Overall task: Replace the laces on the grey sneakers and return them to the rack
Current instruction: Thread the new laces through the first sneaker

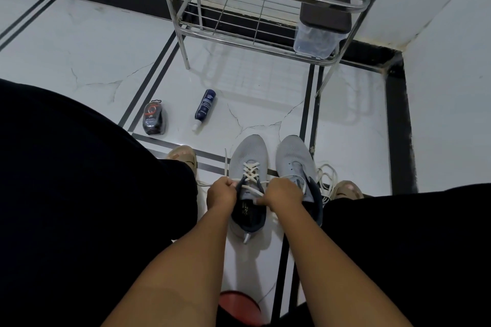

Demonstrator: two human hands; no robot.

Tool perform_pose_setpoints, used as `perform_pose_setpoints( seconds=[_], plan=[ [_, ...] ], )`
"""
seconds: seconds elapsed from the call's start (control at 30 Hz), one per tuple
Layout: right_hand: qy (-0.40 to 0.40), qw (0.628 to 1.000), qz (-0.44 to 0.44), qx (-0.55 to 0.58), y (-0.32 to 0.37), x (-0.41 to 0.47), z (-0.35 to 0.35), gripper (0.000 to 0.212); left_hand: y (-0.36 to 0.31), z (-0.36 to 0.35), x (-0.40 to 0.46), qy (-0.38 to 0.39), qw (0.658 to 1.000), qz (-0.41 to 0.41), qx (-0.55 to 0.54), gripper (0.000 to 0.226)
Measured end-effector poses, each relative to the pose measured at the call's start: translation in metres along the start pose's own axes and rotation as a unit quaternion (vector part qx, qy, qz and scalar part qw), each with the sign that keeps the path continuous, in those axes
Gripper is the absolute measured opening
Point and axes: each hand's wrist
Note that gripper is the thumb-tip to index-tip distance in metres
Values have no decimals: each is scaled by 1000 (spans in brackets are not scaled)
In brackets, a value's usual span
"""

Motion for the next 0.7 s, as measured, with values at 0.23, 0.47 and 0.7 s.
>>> perform_pose_setpoints(
  seconds=[0.23, 0.47, 0.7],
  plan=[
    [9, 984, -61, 165, 3, -8, -25, 30, -2, -3, -1, -4, 1000, 0, 2, 14],
    [-11, 979, -98, 180, -3, -2, -25, 27, -44, 62, 70, -302, 937, 90, -148, 44],
    [-14, 977, -98, 188, -2, 3, -26, 28, -70, 52, 33, -84, 995, -51, 11, 43]
  ],
)
Point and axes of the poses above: each hand's wrist, its own x-axis towards the middle knuckle, its own z-axis out of the back of the hand, y = z × x, and after that the axes turned 15 degrees about -y, right-handed
